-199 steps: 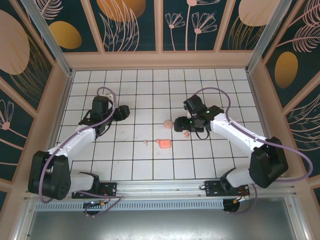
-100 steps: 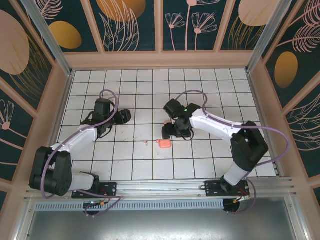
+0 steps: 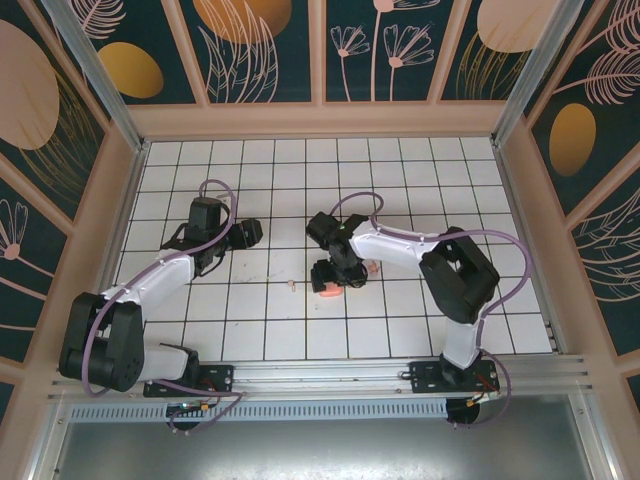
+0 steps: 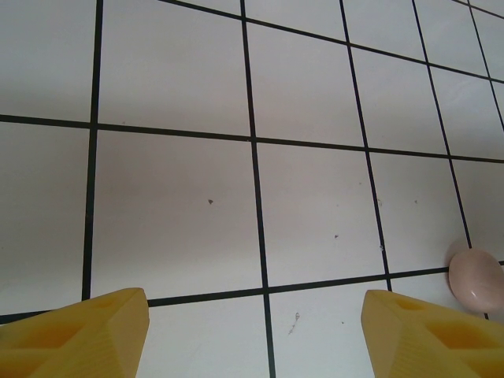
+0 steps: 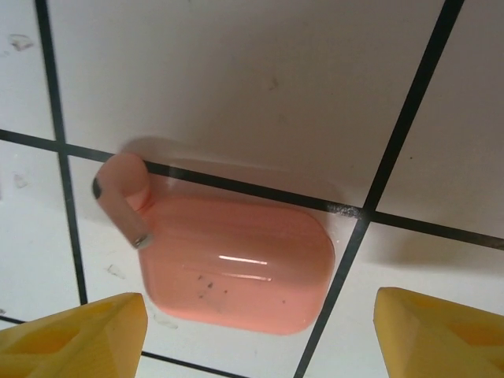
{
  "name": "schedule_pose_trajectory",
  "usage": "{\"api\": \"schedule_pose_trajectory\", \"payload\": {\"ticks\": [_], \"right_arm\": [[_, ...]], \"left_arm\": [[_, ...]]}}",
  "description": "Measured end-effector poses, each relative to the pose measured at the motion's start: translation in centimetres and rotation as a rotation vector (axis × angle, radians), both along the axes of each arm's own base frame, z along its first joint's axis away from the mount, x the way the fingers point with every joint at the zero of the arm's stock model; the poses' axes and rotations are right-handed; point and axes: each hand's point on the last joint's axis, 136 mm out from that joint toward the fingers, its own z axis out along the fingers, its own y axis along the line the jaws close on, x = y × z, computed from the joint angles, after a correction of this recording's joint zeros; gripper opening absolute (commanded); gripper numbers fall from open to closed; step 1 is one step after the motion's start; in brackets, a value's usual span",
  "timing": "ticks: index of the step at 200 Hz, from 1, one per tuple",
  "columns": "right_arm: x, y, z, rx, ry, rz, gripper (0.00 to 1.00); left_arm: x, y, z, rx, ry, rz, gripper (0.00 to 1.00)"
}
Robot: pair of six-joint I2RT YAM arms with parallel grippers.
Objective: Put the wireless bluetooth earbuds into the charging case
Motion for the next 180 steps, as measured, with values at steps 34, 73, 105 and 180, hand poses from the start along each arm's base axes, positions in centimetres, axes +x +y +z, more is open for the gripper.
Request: {"api": "schedule_pose_trajectory", "payload": {"ticks": [34,73,105,180], "right_arm": [[0.0,0.1,-0.4,-0.004,0.005,0.002,0.76],[0.2,0.4,-0.8,0.000,0.001,0.002,0.76],[0.4,0.5,-1.2,-0.001,0.000,0.002,0.76],[0.9,0.0,-1.6,-0.038,-0.033,-0.011,0.67]], "left_arm": [[0.0,0.0,-0.2,0.001,0.006,0.000,0.71],[0.0,0.0,-0.2,0.002,0.006,0.000,0.71],[0.0,0.0,-0.2,0.002,0.007,0.000,0.71],[-0.2,0.1,-0.5,0.005,0.020,0.001,0.70]]}}
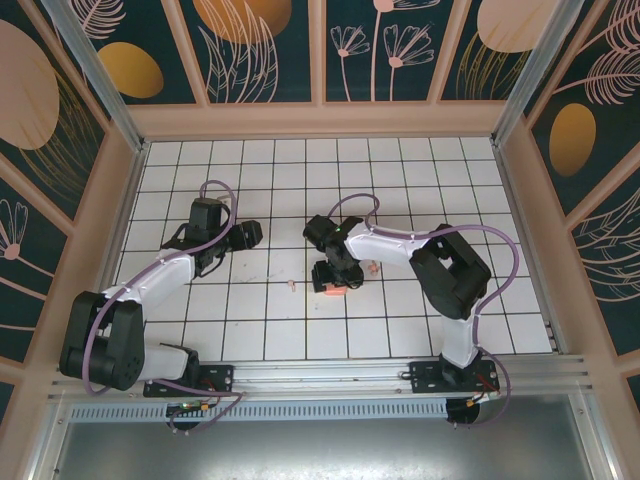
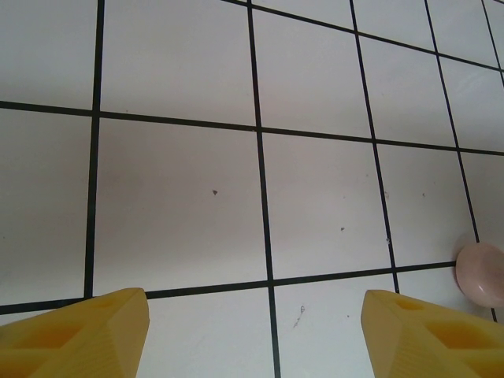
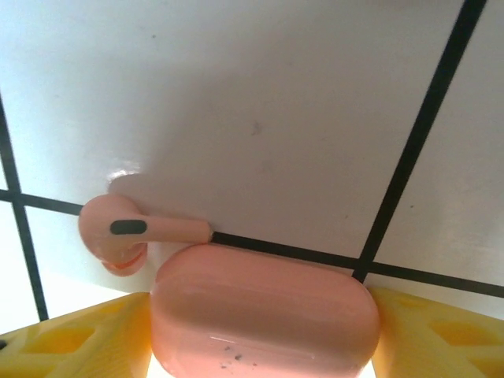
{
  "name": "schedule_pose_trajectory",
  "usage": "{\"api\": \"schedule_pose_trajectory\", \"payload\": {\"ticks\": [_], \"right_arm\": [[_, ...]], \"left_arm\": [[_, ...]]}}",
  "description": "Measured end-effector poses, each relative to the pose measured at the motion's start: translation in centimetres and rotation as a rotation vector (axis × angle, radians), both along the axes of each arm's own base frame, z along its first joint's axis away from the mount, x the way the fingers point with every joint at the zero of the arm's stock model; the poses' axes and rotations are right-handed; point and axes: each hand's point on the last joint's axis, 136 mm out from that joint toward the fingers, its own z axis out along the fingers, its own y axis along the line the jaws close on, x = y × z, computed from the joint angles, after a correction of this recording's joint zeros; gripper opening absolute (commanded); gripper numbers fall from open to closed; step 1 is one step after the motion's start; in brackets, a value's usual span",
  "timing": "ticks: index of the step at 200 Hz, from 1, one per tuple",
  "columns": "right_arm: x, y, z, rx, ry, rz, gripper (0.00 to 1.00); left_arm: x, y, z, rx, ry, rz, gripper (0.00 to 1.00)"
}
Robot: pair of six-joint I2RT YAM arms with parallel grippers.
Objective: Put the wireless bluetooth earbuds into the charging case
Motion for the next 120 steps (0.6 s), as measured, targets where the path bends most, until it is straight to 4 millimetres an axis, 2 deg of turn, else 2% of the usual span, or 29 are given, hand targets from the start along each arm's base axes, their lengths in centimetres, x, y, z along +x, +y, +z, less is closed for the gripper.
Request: {"api": "schedule_pose_trajectory", "payload": {"ticks": [42,62,90,120], "right_arm": [[0.0,-0.6,0.3,0.008,-0.039,-0.024,0.64],[0.0,-1.0,1.2,0.034,-0.073,-0.046,0.63],[0.5,-1.0,4.1,0.145,-0.164,-0.092,0.62],[2.0,-1.1,8.5,0.346,-0.288,-0.172,0.61]], "left_arm": [[-0.1,-0.2,0.6,-0.014,-0.019,-0.010,0.66],[-0.6,-0.9,1.1,-0.041,-0.043,-0.041,0.65],[-1.4,-3.3,2.2,-0.076,-0.104,-0.143,0.65],[-3.0,-7.9,4.8,-0.115,-0.246,-0.334,0.62]]}}
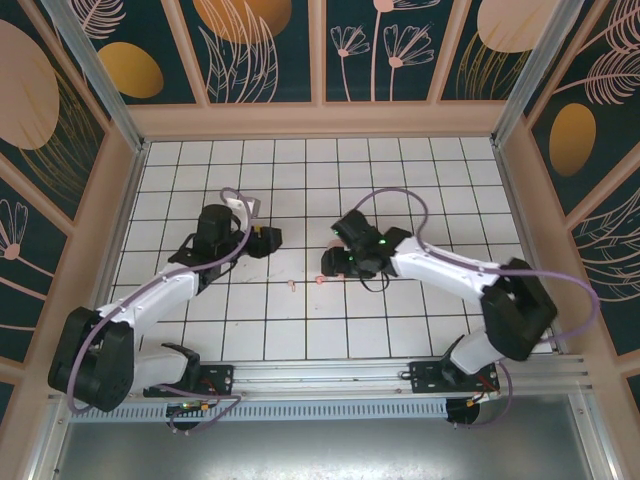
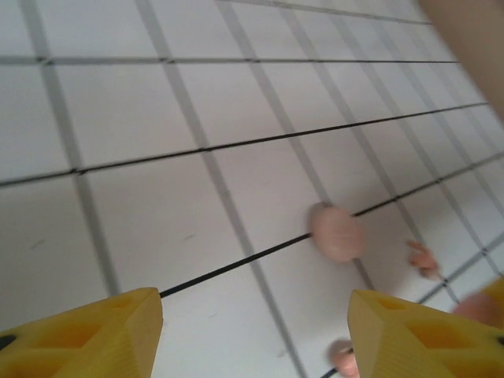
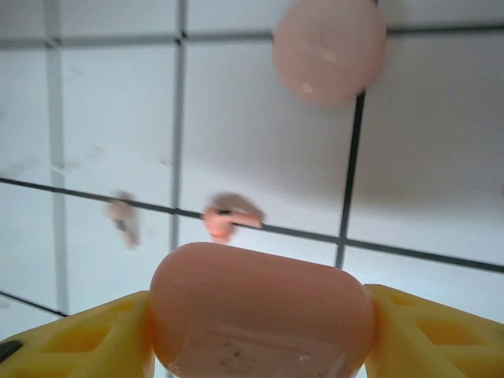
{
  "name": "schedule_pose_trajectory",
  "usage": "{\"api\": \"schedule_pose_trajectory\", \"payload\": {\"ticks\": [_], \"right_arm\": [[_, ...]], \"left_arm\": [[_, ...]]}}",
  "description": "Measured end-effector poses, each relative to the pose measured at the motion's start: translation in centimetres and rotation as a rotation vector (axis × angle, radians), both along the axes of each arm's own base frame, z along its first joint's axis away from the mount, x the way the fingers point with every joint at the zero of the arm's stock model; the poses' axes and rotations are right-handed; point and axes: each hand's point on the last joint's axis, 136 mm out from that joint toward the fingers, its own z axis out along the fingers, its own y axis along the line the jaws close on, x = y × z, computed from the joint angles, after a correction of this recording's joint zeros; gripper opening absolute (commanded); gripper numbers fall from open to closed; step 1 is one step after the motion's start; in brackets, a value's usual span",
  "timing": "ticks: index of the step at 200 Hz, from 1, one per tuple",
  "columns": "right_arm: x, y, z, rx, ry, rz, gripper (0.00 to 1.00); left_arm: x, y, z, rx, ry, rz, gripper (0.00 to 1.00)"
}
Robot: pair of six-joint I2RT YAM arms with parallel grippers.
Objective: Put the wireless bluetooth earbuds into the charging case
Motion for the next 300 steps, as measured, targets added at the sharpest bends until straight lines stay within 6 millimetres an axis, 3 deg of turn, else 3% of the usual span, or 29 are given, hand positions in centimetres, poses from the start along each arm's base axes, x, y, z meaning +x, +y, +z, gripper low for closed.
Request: {"api": "schedule_pose_trajectory", "payload": {"ticks": [60,86,120,244,300], "right_arm": [[3.3,-0.4,8.1,0.402,-0.214,-0.087,0.62],[3.3,0.5,10.1,0.516,-0.252,-0.054,0.62],[3.1,1.9,12.2,0.649,-0.270,-0.012,0.62],[1.7,3.8,15.1,0.858,-0.246,0.038,0.62],[1.1,4.6,14.9,0.876,-0.215,0.070,0.62]], "left_arm": [[-4.4,-5.3,4.7,-0.115,-0.288,-0.265,0.62],[-5.6,-7.0,6.1,-0.144,-0.371,-0.358,0.62],[-6.4,-8.3,6.3,-0.148,-0.402,-0.415,0.61],[-5.5,-8.8,8.7,-0.184,-0.479,-0.381,0.61],[-5.4,-8.8,9.3,-0.198,-0.495,-0.365,0.57]]}}
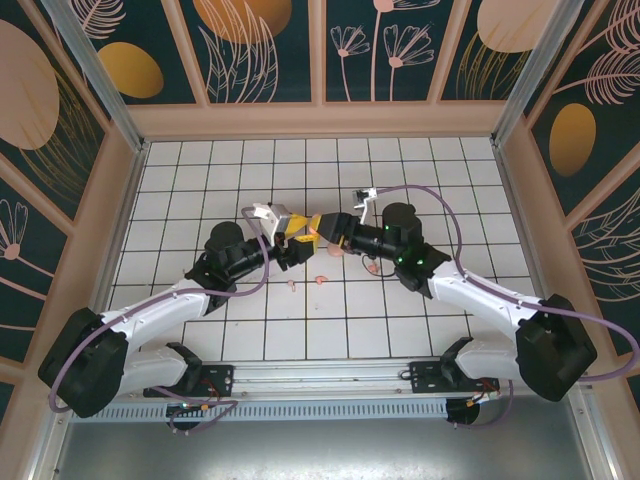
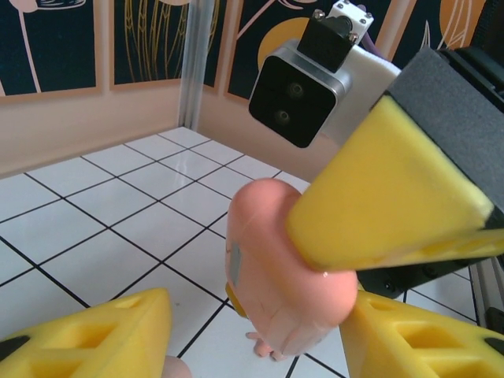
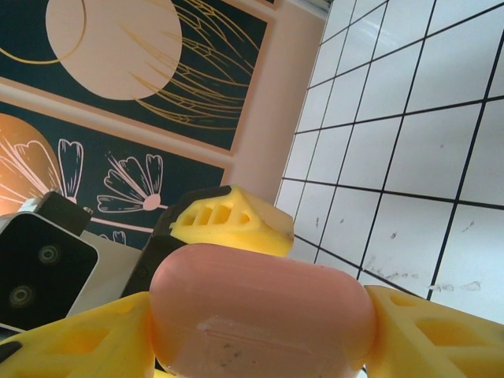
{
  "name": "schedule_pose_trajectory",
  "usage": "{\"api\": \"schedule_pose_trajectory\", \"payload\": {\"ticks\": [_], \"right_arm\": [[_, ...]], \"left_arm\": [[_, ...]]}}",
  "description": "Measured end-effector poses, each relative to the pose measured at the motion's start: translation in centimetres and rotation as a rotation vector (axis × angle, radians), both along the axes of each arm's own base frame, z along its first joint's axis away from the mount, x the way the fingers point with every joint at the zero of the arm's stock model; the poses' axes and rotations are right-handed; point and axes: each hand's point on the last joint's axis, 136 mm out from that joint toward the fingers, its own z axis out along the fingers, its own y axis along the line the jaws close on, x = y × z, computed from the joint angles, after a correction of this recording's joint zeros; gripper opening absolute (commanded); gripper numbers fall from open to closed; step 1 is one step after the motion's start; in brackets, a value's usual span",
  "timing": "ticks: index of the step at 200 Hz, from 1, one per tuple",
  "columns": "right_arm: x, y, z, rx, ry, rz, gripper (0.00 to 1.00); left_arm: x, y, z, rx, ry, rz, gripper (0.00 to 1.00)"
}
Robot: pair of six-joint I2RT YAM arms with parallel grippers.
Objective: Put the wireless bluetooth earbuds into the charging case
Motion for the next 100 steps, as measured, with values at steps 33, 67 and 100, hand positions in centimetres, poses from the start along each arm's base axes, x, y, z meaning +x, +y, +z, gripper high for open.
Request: {"api": "schedule_pose_trajectory", "payload": {"ticks": [33,67,100], "right_arm": [[-0.16,0.25,-0.04,0.006,0.009,0.008,0.62],[-0.10,0.42,0.08,0.016,0.006,0.010,0.62],[0.11,0.50,-0.05,0.017,0.009,0.003,0.62]], "left_arm": [[-0.07,-0.08,0.03,-0.003,0.004,-0.002,0.50],[-0.34,-0.32,0.28,-0.012,0.004,-0.015,0.37],[-0.46,-0.41,0.26,-0.011,0.002,-0.020,0.26]]}}
